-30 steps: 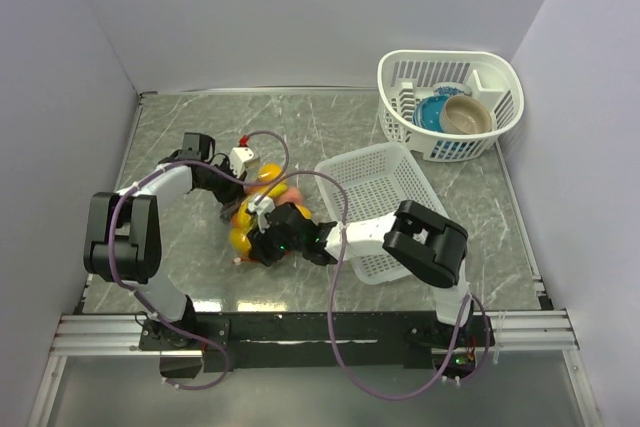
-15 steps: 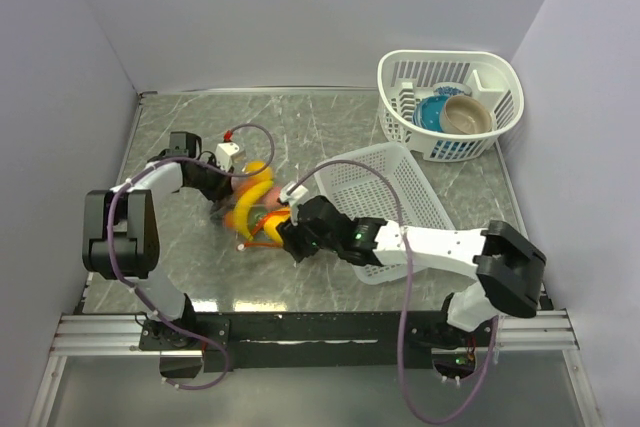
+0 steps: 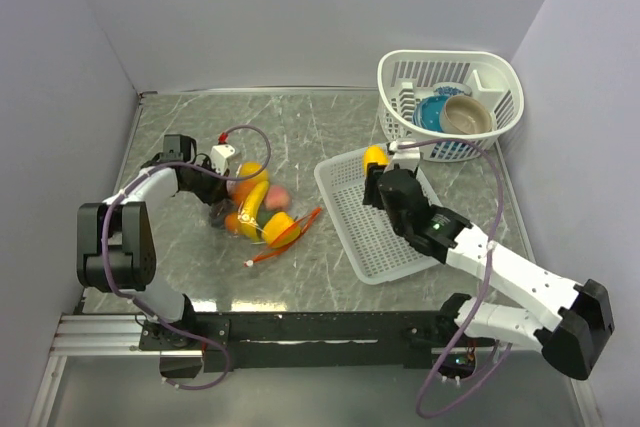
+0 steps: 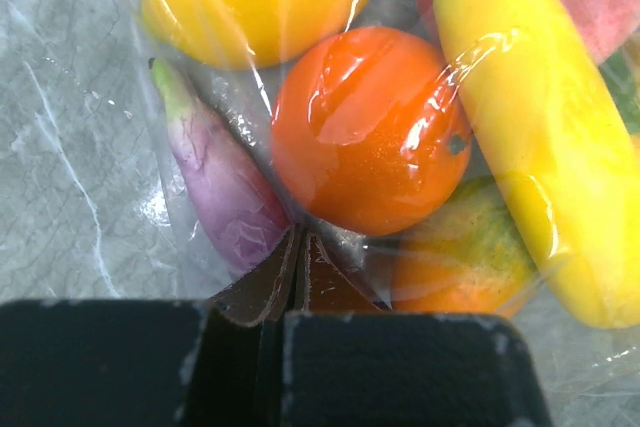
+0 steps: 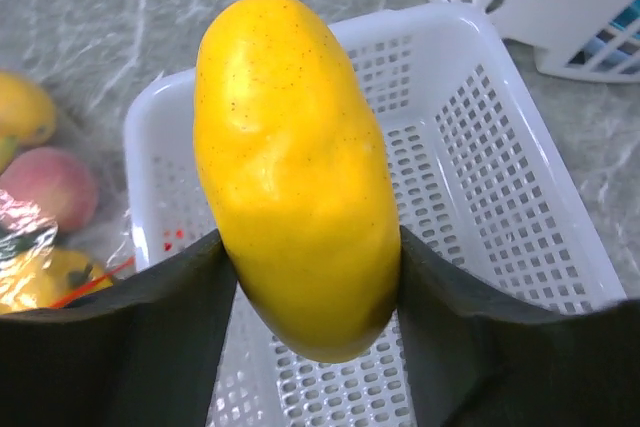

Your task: Open the zip-top bag and remove the fake food

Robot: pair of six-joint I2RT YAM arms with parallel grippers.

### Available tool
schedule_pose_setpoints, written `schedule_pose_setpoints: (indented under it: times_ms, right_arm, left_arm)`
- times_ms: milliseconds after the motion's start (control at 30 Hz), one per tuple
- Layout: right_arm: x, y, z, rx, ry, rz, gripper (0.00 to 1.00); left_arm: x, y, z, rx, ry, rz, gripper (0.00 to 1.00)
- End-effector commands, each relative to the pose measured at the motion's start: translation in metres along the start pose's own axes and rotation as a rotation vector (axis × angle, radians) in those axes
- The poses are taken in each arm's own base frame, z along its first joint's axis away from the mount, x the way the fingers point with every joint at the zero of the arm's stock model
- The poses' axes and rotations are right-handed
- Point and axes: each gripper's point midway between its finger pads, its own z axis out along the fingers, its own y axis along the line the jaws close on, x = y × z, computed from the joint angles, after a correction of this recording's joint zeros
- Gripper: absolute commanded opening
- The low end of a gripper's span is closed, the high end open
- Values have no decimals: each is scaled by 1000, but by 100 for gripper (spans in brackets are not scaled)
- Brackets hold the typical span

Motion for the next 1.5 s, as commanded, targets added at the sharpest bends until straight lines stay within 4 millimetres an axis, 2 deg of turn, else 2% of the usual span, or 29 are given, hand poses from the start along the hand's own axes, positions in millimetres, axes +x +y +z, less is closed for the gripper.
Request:
schedule_pose_setpoints:
  times_ms: [0,67,133,233,267,333,367,400,433,467,533,567,633,667,800,833,867,933,967,1033,1067,1167,1467]
  right_arm:
    - [19,-14,21,106,89,-23,100]
    - [31,-2,25,27,140,-11,100]
    - [31,1,24,-13,150,14,100]
    - [20,21,13,-137,152,17,100]
    - [11,31,6,-183,141,18,99]
    - [8,56,-11,-232,118,-62,85]
    - [1,67,-17,-238,94,-98,74]
    - [-1,71,-20,-220,65,-156,68]
    - [5,97,-35,-297,61,-201,60]
    - [12,109,-36,-332,67,-233,45]
    - [30,136,-47,-446,94,-260,29]
    - [42,146,-45,-483,105,-267,15]
    - [60,160,-47,-539,138,-277,1]
    - [75,168,-46,-561,167,-291,0]
    - [112,186,-39,-590,238,-335,0]
    - [118,190,-36,-594,249,-341,4]
    - [132,196,-31,-603,279,-355,16]
    - [140,204,-26,-611,297,-365,28]
    - [151,208,-20,-608,314,-374,47]
    - [160,214,-12,-596,326,-385,59]
    - [162,217,-9,-597,329,-384,64]
    - [164,222,1,-572,309,-371,70]
    - [148,233,22,-508,194,-310,77]
  left_arm:
    - [-5,-6,-8,2,-26,-9,1]
    - [-5,-7,-8,2,-28,-9,1]
    - [-3,-8,-8,5,-27,-11,1]
    - [0,-7,-7,-4,-15,-3,1]
    - [0,-5,-7,-8,-14,2,1]
    - [2,-2,-7,-22,-7,9,1]
    - [1,-1,-7,-26,-8,8,1]
    - [2,0,-6,-27,-7,7,1]
    - [1,1,-6,-31,-10,6,1]
    - [2,2,-4,-27,-8,2,1]
    - [1,4,-4,-31,-11,-4,1]
    - [2,5,-3,-32,-7,-7,1]
    - [0,7,-3,-36,-11,-5,1]
    - [1,8,-2,-39,-7,-5,1]
    - [-1,11,-3,-43,-6,-6,1]
    - [-2,12,-3,-44,-7,-3,1]
    - [-3,12,-4,-44,-10,-5,1]
    - [-5,13,-5,-46,-13,-2,1]
    - [-7,13,-6,-48,-17,-1,1]
    - [-7,13,-8,-54,-17,4,1]
    - [-7,13,-9,-55,-17,5,1]
    - [-7,11,-11,-55,-17,15,1]
    - [-5,7,-12,-44,-17,27,1]
